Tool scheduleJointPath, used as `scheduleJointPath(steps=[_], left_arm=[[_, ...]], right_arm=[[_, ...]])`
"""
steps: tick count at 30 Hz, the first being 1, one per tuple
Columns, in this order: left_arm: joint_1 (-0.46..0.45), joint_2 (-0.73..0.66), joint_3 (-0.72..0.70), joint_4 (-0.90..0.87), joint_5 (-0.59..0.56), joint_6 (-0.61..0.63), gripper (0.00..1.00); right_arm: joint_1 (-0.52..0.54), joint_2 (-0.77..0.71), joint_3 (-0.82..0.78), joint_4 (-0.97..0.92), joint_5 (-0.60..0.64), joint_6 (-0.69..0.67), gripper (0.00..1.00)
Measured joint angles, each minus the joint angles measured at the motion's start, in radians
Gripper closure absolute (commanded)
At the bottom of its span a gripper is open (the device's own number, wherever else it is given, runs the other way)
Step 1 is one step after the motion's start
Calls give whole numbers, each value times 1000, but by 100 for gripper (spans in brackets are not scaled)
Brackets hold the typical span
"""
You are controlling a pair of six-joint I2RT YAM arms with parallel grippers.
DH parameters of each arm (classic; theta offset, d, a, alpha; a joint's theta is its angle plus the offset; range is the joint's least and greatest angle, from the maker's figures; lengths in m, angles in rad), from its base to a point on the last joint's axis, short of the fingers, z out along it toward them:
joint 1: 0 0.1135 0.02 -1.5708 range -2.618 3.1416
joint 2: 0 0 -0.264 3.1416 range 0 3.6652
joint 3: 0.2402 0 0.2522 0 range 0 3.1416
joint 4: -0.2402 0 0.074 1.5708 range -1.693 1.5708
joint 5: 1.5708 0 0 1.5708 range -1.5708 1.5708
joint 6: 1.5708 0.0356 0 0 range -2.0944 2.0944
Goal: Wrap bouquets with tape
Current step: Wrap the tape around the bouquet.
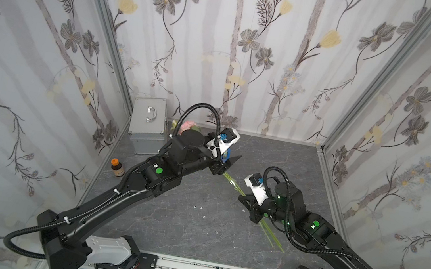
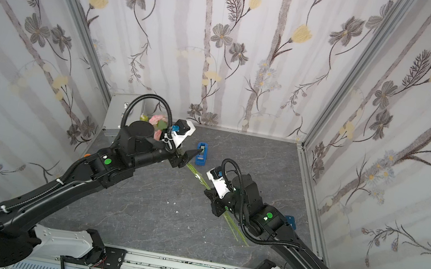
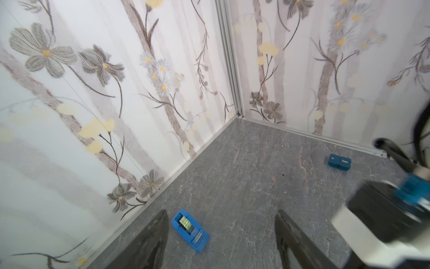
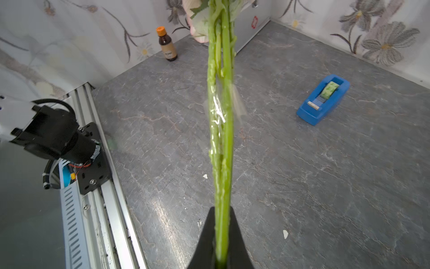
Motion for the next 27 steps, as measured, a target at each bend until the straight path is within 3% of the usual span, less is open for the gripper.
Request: scheduleJointPath(steps=[5, 11, 18, 27], left_arm=[[-1, -206, -315, 130, 202, 10, 30], [-1, -249, -562, 199, 323, 82, 28], [36, -160, -612, 370, 346, 114, 23], [60, -84, -573, 557, 418, 88, 25]], right_arm=[[-34, 0, 22, 7, -16, 21, 100], [-35, -59, 53, 1, -71, 10, 100], [-5, -124, 47, -2, -135, 3, 100], [47, -145, 34, -4, -158, 14, 100]])
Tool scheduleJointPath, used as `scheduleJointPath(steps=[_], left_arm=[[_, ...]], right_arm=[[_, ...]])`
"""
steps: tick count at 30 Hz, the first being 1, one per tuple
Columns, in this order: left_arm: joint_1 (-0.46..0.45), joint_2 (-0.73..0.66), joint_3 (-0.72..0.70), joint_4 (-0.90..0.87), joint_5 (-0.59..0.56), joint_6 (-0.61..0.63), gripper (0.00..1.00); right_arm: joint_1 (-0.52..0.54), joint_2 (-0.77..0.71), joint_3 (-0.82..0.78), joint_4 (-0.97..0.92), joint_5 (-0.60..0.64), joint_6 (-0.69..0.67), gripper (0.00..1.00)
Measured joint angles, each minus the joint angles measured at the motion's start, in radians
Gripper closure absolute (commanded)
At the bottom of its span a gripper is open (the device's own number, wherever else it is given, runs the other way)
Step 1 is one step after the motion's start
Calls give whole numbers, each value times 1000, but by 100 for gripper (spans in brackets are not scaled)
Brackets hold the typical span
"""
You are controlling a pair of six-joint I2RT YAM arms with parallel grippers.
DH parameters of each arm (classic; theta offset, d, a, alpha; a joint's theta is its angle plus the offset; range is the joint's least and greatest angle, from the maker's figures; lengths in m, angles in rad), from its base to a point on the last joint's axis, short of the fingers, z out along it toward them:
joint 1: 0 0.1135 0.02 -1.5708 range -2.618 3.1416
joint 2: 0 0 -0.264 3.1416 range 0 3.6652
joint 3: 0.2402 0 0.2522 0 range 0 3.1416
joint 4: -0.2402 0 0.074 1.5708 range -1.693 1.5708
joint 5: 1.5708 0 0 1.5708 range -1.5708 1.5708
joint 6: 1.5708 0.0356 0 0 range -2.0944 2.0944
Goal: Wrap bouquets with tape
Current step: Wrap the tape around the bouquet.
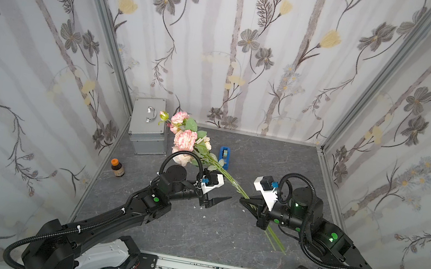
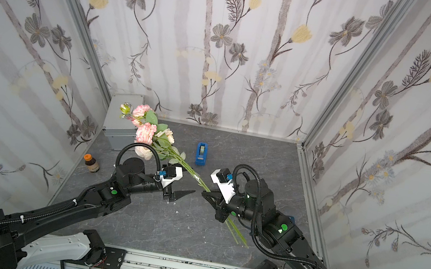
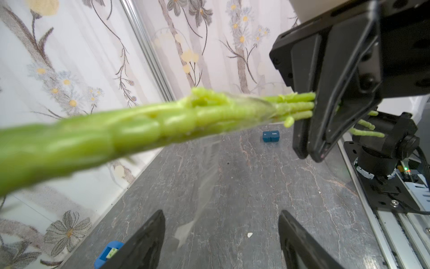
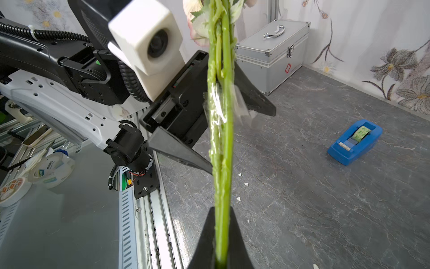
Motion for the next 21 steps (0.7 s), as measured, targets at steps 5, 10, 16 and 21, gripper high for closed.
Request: scheduleJointPath(steps=[5, 10, 16, 21], left_arm=[[0, -9, 1, 14, 43, -20, 30], [0, -14, 1, 18, 47, -32, 36], [-1, 1, 12, 20, 42, -37, 53], [-3, 20, 35, 7, 27, -36, 67]], right_arm=[[3, -4, -10, 1, 0, 8, 100], [3, -4, -12, 1, -3, 16, 100], [4, 1, -12, 8, -26, 18, 100], [5, 1, -11, 10, -30, 25, 100]])
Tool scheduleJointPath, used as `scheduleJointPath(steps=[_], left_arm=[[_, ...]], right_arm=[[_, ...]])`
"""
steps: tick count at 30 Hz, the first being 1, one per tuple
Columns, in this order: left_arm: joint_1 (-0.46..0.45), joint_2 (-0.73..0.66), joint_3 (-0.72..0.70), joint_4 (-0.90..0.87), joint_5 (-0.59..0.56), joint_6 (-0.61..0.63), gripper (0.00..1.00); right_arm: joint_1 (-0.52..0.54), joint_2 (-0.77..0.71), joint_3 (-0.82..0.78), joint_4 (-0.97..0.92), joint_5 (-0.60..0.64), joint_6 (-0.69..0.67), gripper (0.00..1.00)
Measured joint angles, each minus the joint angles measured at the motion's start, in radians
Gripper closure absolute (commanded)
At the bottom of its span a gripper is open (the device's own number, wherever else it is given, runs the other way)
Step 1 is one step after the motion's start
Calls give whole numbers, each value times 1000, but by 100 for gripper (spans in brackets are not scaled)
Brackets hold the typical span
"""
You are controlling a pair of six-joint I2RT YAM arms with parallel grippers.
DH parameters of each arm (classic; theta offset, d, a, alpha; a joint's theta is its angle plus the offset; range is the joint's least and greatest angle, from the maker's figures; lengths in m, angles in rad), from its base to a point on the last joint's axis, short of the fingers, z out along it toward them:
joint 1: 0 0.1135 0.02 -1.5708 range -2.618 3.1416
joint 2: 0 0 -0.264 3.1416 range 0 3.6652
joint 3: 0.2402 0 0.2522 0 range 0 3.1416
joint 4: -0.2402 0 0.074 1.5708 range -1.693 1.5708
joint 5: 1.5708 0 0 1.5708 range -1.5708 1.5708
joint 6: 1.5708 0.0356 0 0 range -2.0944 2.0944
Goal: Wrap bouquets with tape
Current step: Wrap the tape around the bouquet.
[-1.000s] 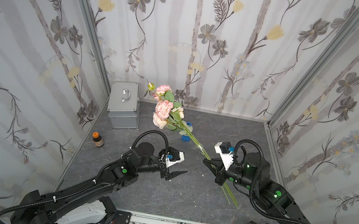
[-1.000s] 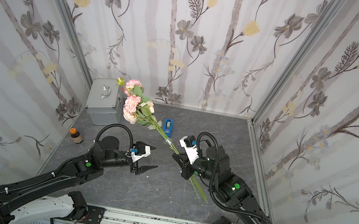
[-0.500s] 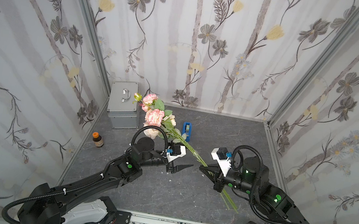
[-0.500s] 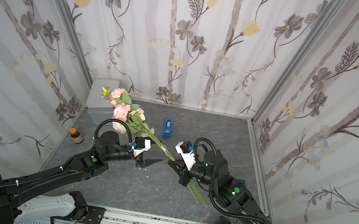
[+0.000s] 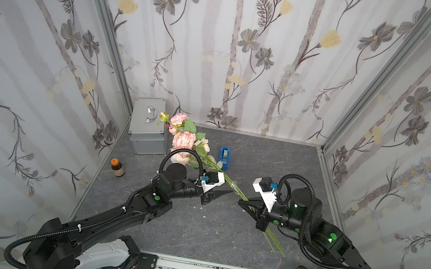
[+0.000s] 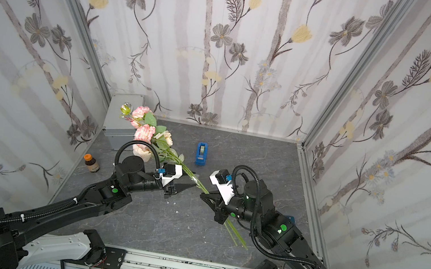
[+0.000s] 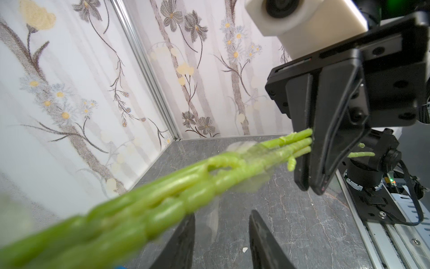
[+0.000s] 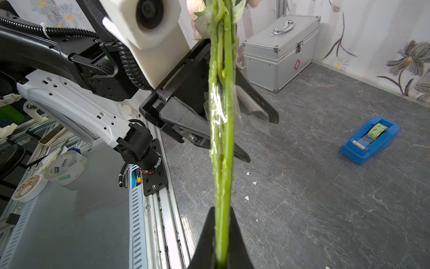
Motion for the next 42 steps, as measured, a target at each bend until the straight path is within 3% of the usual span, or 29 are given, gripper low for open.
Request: scheduleJointPath(steps=[4, 12, 27, 40, 42], left_arm=[[-2, 8, 9, -10, 0, 0, 74], [-9, -2, 14, -58, 9, 0, 100], [-33, -77, 6, -106, 31, -11, 100], [-49, -60, 47, -106, 9, -45, 100], [-50, -53, 53, -105, 7, -50, 94]], right_arm=[[0, -5, 5, 7, -1, 0, 100], [-2, -7, 18, 14, 26, 1, 100], [-12, 70, 30, 12, 125, 18, 100], [10, 103, -8, 27, 97, -22, 100], [16, 98, -16, 34, 90, -27, 100]])
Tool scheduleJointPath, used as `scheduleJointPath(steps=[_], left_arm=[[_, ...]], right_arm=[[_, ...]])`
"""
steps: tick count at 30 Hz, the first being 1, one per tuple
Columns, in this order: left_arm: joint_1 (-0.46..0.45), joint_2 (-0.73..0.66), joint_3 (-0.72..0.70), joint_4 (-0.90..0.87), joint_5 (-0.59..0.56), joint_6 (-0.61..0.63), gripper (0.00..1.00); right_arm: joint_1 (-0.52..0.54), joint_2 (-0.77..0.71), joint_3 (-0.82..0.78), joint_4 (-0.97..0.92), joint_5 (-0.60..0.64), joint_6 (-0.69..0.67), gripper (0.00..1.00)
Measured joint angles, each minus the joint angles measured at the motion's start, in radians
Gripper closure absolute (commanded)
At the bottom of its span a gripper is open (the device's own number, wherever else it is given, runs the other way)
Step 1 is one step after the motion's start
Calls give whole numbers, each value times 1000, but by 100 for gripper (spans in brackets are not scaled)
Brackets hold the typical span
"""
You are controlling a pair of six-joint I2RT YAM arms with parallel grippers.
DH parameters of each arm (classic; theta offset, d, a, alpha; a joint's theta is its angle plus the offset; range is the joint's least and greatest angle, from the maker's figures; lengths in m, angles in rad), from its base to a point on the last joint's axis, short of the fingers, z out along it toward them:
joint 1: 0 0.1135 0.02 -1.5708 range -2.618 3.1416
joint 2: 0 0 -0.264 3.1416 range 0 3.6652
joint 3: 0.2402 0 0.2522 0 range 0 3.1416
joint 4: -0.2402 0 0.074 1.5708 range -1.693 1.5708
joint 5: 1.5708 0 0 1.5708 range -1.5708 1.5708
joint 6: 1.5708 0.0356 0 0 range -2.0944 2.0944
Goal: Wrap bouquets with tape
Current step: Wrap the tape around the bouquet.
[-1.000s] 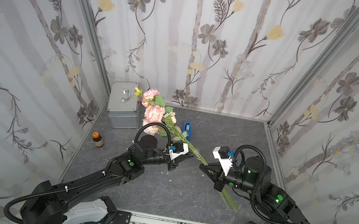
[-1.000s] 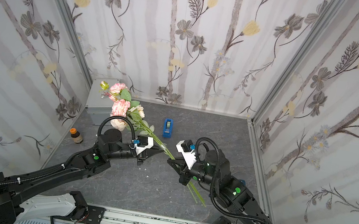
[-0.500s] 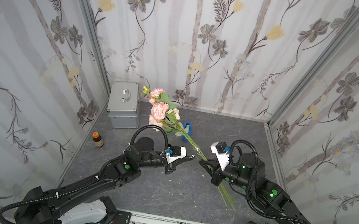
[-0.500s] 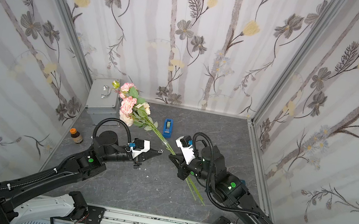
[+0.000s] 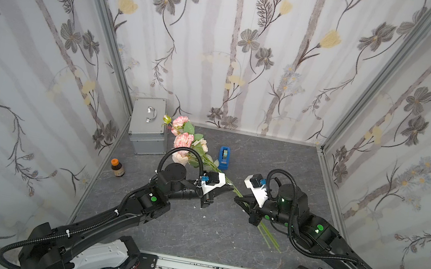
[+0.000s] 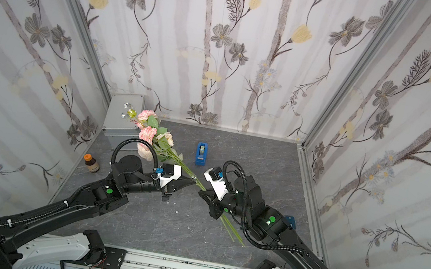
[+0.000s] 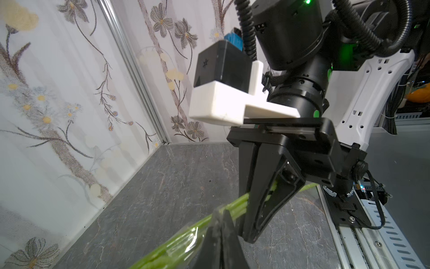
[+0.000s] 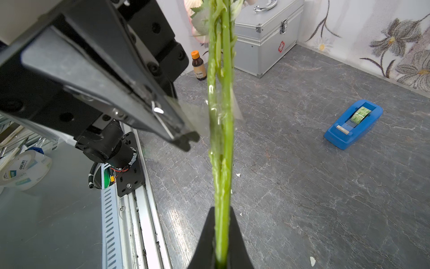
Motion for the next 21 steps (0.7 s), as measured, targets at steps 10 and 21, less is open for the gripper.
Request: scheduleJointPath(steps=[10, 21], left_arm=[[-4, 25, 43, -2, -28, -18, 65], [-10, 67, 123, -80, -126, -22, 62]], right_arm=[[29, -29, -33, 14, -7, -3, 100], [76, -26, -41, 16, -11, -10, 100]])
